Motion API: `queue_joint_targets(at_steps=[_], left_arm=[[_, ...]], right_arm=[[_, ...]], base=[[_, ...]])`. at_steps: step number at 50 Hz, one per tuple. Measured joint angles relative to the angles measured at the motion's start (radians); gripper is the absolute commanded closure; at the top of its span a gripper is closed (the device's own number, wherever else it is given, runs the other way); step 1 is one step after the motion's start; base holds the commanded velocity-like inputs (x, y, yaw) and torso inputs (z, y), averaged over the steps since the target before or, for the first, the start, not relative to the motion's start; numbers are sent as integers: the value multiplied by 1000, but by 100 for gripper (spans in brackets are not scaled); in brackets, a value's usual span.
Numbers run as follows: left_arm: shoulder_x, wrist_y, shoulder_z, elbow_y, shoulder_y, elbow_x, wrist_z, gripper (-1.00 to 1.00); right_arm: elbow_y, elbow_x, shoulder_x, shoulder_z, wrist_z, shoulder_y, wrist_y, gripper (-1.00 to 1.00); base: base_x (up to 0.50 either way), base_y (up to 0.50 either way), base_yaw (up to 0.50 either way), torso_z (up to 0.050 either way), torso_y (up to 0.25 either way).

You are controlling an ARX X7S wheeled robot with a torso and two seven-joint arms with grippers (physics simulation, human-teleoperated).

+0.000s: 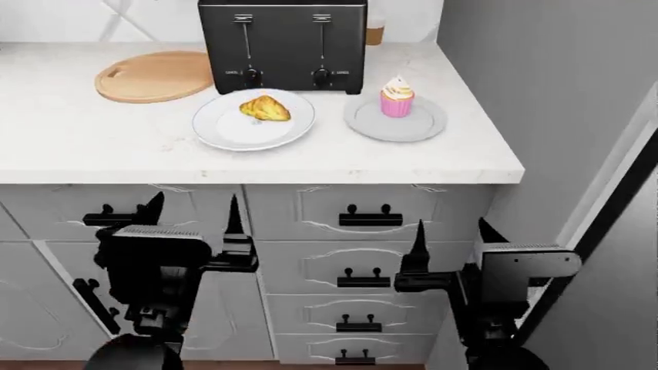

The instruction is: From the different types of pastries on the counter, select a croissant and place it on the cutting board. Then retrieve a jar of jam from the cabinet and place it alongside the croissant on the cutting board.

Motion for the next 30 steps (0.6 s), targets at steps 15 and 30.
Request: queue_joint_targets(at_steps=[15, 30], left_arm=[[-102, -445, -147, 302, -270, -182, 62, -100], [-168, -637, -242, 405, -409, -263, 78, -100]], right_arm=[[-280, 69, 70, 17, -19, 247, 361, -100], [-425, 121, 115, 43, -26, 437, 605, -100]], base=[[464, 142, 0, 50, 0], [395, 12, 0, 50, 0]])
